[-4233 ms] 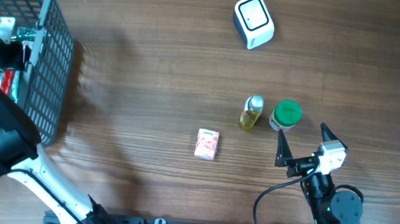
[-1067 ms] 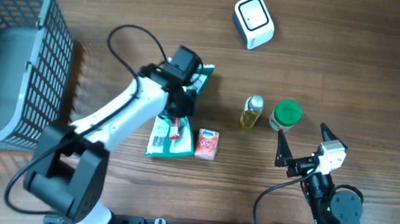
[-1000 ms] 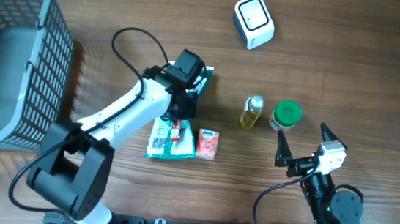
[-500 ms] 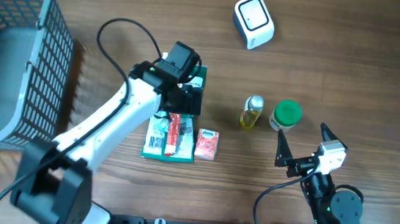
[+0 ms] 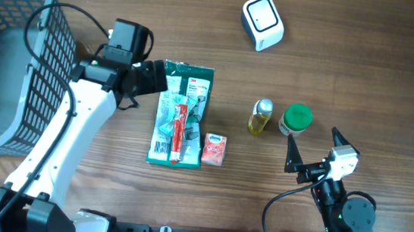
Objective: Scan the item barcode
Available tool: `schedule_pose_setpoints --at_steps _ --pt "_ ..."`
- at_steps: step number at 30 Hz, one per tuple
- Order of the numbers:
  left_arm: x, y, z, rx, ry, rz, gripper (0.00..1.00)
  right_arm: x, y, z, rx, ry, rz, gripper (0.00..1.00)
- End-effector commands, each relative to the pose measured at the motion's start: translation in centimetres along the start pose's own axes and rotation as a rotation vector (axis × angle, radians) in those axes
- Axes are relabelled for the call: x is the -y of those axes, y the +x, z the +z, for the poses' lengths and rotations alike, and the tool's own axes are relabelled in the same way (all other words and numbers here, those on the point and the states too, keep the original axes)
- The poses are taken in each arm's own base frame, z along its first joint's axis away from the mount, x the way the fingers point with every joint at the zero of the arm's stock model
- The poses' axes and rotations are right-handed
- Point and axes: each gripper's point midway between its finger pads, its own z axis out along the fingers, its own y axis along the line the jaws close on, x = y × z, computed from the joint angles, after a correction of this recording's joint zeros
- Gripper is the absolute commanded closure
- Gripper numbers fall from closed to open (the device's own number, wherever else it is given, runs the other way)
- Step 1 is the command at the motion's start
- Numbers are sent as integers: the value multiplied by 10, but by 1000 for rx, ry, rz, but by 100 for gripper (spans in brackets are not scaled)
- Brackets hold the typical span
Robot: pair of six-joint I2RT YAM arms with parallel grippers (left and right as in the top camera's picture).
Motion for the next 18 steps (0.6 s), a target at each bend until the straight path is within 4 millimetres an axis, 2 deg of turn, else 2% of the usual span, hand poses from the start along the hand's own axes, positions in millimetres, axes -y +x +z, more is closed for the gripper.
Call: schedule_pose_setpoints --at_steps 1,18 --pt "-9 -10 -5 28 -14 -10 0 3 0 0 2 18 6 0" --pt "-9 -10 -5 28 -15 -12 0 3 0 0 2 18 6 0"
